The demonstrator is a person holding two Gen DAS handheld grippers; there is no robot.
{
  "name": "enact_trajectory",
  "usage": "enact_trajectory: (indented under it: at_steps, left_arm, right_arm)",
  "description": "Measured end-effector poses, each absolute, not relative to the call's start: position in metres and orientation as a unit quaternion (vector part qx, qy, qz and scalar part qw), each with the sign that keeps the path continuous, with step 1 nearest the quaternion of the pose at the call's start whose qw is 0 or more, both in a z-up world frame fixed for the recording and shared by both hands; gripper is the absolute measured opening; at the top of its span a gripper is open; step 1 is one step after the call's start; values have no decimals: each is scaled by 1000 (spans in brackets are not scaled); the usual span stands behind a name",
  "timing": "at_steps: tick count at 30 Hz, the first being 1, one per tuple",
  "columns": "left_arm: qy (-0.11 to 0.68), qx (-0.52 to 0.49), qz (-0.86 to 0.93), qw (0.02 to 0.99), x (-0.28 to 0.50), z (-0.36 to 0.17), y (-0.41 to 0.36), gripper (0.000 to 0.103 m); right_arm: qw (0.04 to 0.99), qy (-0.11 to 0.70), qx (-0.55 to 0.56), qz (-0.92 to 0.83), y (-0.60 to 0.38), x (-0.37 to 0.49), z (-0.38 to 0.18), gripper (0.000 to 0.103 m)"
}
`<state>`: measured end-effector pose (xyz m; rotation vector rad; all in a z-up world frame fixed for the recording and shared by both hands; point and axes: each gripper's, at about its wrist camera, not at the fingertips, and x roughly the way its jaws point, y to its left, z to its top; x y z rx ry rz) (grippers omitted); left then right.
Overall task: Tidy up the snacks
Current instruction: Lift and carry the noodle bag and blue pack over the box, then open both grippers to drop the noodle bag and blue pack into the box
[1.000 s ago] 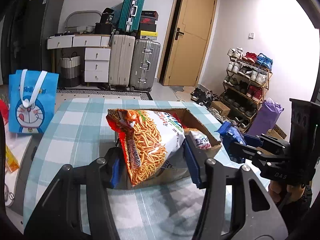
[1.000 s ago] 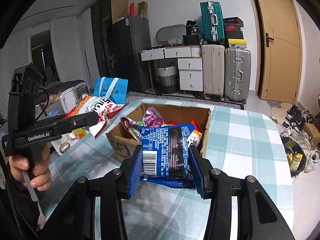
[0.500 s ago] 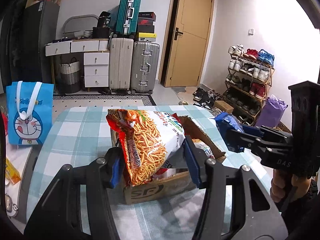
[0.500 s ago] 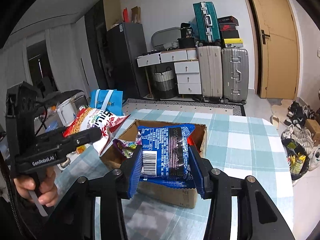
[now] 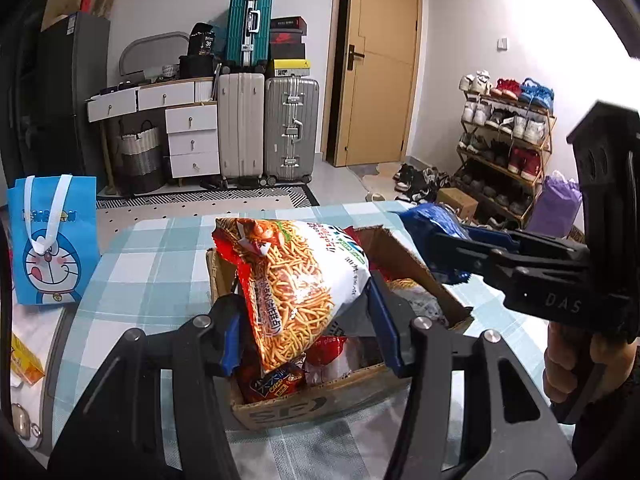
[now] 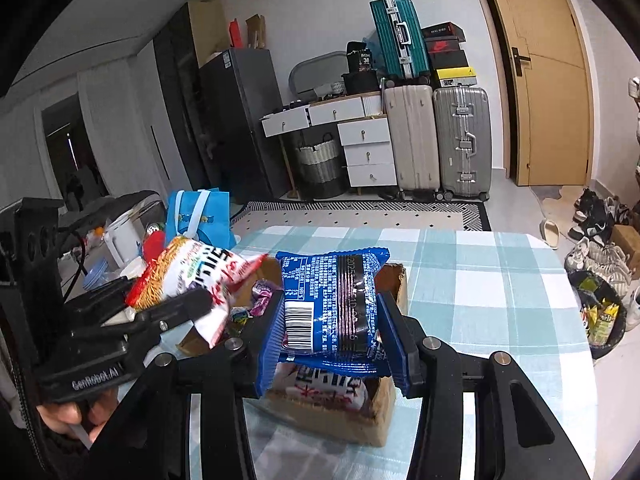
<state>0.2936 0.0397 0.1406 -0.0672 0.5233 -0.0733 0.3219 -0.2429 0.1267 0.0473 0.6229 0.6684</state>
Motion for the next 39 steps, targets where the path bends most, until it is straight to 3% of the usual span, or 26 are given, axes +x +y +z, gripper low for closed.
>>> enact_trajectory:
  at_steps: [36, 39]
  left_arm:
    - [313, -19, -26, 949, 397, 55, 19, 53]
    - [318, -35, -35, 947, 402, 50, 26, 55]
  right_arm:
    - [892, 333, 19, 304, -208, 378, 80, 46]
    - [893, 326, 15, 309, -208, 375, 83, 51]
